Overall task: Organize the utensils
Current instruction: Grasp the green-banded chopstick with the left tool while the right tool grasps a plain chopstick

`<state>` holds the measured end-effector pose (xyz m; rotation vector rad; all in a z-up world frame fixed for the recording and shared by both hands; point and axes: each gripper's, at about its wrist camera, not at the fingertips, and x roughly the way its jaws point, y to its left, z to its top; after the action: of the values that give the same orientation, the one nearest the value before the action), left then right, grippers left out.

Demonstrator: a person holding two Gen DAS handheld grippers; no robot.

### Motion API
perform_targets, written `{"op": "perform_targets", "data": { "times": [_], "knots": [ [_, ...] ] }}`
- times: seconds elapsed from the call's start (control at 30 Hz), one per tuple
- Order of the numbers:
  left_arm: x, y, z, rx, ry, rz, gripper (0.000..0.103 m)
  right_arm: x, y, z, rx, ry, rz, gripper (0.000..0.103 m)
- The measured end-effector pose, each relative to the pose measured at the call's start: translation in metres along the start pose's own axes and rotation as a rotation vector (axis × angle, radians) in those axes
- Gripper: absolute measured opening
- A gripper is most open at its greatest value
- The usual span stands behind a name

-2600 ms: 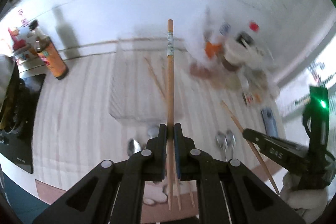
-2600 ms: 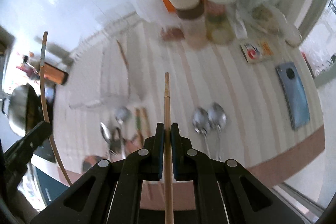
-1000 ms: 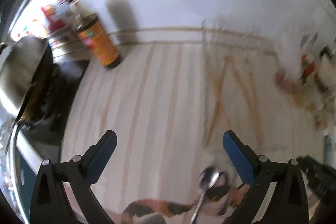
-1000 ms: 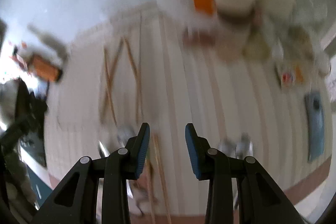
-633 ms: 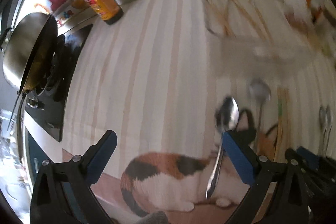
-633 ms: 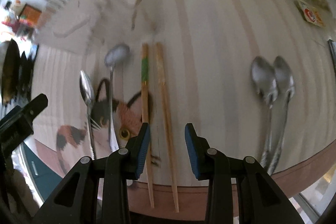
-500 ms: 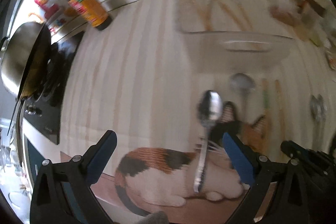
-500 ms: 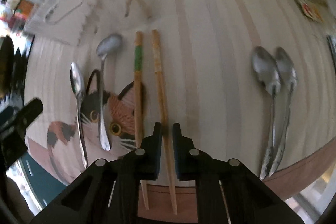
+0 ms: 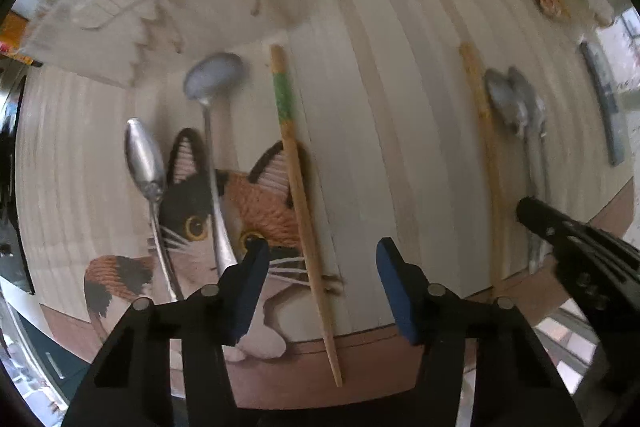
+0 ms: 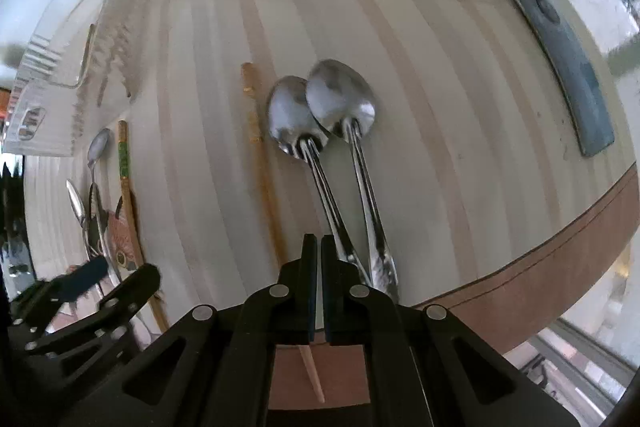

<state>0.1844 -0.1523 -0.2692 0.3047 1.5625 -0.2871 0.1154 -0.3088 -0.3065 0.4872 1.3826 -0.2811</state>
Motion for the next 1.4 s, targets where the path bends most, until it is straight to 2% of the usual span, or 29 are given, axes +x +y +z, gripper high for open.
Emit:
{"op": "perform_targets", "data": {
  "times": [0.03, 0.1, 0.17, 0.2, 0.27, 0.47, 0.57, 0.8, 0.93, 1.1, 1.27, 1.37, 1.4],
  "knots": [
    [0.005, 0.0, 0.001, -0.001, 0.006, 0.009, 0.043, 0.001, -0.003, -0.002, 0.0, 0.005, -0.001, 0.002],
    [0.005, 0.001, 0.003, -0.017, -0.007, 0.001, 0.036, 0.001, -0.007, -0.003, -0.004, 0.006, 0.007, 0.002],
    [0.003, 0.003, 0.004, -0.021, -0.013, -0.018, 0.011, 0.003, -0.014, -0.007, 0.014, 0.016, 0.048, 0.002],
    [0.003, 0.003, 0.004, -0.019, -0.017, -0.01, 0.005, 0.002, -0.018, -0.01, 0.023, 0.015, 0.063, 0.003],
    [0.001, 0.007, 0.004, -0.028, -0.022, -0.017, 0.005, -0.006, -0.026, -0.009, 0.025, 0.003, 0.083, 0.003],
    [0.002, 0.04, -0.015, -0.112, -0.003, -0.033, 0.005, -0.019, -0.014, -0.001, -0.061, -0.012, 0.1, 0.005],
    [0.003, 0.048, -0.021, -0.131, 0.002, -0.046, 0.005, -0.01, -0.001, 0.003, -0.123, 0.001, 0.055, 0.01],
    [0.005, 0.054, -0.029, -0.122, -0.008, -0.034, 0.005, -0.003, 0.02, -0.01, -0.25, 0.002, -0.073, 0.007],
    [0.005, 0.048, -0.03, -0.12, -0.006, -0.034, 0.005, -0.003, 0.023, -0.026, -0.282, 0.04, -0.07, 0.007],
    [0.006, 0.051, -0.027, -0.118, 0.001, -0.035, 0.005, -0.002, 0.016, -0.036, -0.304, 0.03, -0.077, 0.006],
    [0.006, 0.053, -0.025, -0.125, 0.003, -0.04, 0.007, -0.007, 0.007, -0.027, -0.319, 0.052, -0.095, 0.006],
    [0.006, 0.052, -0.025, -0.115, 0.002, -0.036, 0.007, -0.003, 0.02, -0.025, -0.331, 0.053, -0.11, 0.007],
    [0.006, 0.052, -0.026, -0.111, 0.002, -0.035, 0.007, 0.005, 0.039, -0.025, -0.33, 0.052, -0.113, 0.007]
  ]
}}
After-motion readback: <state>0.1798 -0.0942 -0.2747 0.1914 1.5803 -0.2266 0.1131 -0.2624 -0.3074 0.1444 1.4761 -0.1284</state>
